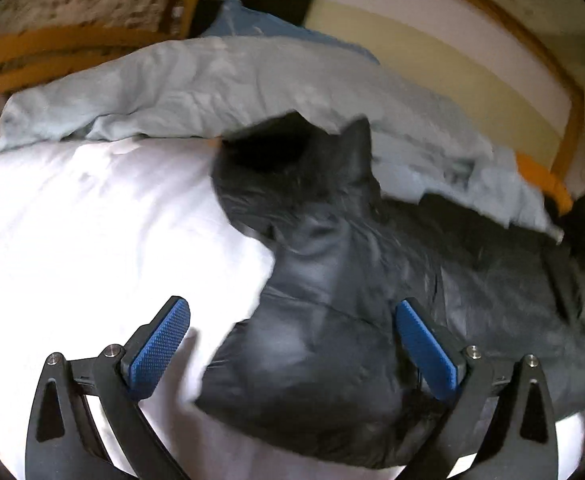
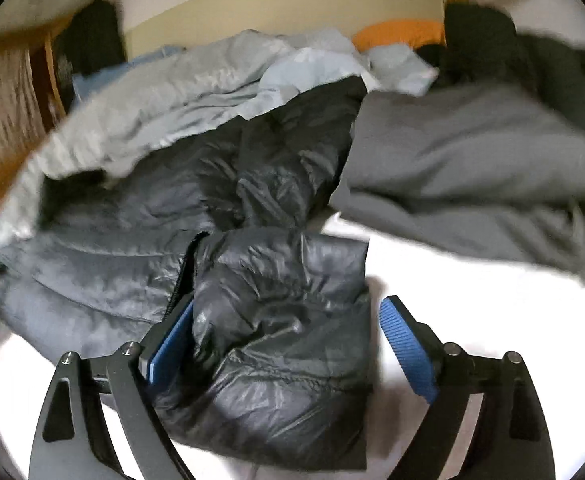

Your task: Fold large clothes

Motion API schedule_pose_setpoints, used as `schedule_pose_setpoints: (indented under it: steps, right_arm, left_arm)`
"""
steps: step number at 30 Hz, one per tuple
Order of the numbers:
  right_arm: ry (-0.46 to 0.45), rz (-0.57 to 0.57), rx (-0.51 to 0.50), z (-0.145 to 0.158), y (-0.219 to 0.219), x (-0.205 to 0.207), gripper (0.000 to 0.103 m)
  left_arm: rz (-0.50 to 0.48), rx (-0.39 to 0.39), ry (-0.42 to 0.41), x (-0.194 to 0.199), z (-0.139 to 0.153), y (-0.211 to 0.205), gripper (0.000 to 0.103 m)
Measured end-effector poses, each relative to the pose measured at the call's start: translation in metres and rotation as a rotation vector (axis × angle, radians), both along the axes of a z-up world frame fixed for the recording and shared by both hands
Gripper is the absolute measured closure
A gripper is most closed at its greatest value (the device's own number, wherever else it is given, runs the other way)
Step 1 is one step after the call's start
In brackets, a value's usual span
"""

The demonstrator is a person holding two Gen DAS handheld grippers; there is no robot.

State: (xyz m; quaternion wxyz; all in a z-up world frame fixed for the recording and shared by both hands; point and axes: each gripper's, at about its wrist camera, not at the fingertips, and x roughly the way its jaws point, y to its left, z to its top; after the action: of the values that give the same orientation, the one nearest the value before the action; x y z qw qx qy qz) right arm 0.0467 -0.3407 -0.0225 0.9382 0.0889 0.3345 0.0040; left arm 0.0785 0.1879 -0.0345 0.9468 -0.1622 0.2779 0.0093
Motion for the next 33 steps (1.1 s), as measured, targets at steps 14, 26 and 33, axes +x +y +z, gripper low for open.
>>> schedule_pose_setpoints:
  steps: [14,26,33]
  right_arm:
    - [-0.014,0.072,-0.070,-0.002,0.040,-0.014,0.083]
    - [0.009,0.039,-0.169,0.017,0.047,-0.100,0.071]
    - [-0.020,-0.082,-0.133,0.036,0.031,-0.115,0.057]
  left_arm:
    - [-0.248,-0.043,0.092,-0.018,0.004,-0.027,0.090]
    - [-0.288,0.039,0.016,-0.089,0.039,-0.023,0.077]
    - [-0.212,0.130,-0.220,-0.134,0.075,-0.011,0.028]
